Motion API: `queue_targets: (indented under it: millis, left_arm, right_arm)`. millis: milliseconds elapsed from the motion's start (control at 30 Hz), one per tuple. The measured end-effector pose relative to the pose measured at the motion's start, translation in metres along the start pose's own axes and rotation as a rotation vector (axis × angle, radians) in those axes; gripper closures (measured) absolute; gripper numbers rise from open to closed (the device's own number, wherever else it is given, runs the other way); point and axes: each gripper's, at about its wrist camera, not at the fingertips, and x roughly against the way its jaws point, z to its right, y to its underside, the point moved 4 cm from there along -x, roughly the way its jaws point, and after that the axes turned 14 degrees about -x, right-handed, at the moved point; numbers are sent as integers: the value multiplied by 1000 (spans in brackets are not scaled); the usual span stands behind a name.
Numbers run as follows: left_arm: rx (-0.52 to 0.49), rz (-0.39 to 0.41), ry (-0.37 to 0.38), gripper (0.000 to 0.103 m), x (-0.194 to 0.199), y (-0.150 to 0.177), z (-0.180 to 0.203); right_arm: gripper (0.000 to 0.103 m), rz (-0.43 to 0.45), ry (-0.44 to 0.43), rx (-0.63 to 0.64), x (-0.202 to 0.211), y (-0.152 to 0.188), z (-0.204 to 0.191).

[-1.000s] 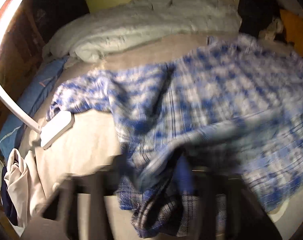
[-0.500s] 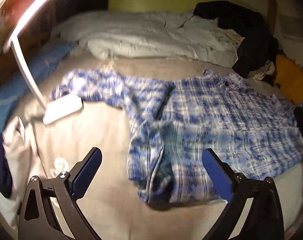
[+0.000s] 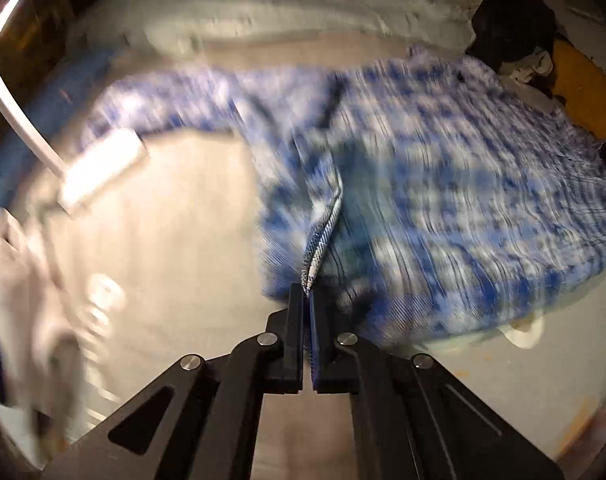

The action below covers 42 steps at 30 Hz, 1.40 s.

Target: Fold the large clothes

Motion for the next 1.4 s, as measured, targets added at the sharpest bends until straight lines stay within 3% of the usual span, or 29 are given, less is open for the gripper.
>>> queue_targets:
  millis: [33,100,200,300,467,633,833,900,1000,1100,1233,1400]
  left_arm:
    - [0,31,-51,101,10,-3,-6]
    - [42,58,-18,101,21,-6,-18]
    - [80,24,11,100,15,-2,-27]
    - [57,-8,-26,95,3,0,-23]
    - [82,82,29,84,3,-14,-22]
    - [64,149,47,83,-4,-47,-18]
    - [39,99,47,83,-29,-66,-9]
    - [44,90,20,101,-36,-67,-13]
    - [93,144,-42,101,-26,-65,-29]
    - [181,168,-19,101,-17,-62,-51]
    - [227,111,11,101,-33,-54,-60]
    - [245,60,37,97,-45,-47,-57]
  right_arm:
    - [0,9,13,-12,1,-2,4]
    - [0,43,47,-15,5,-5,8]
    - [0,72,69,-15,10,-9,13]
    - [0,78,60,-36,13,-12,17]
    - [1,93,48,-59,16,-17,20]
    - [3,78,51,-68,11,-16,21]
    - [4,82,69,-27,9,-15,18]
    - [4,80,74,-19,7,-15,18]
    - [8,69,81,-15,2,-16,18]
    - [10,65,88,-13,-1,-17,18]
    - [14,72,86,-14,-1,-18,18]
    - [29,79,50,-32,3,-23,22]
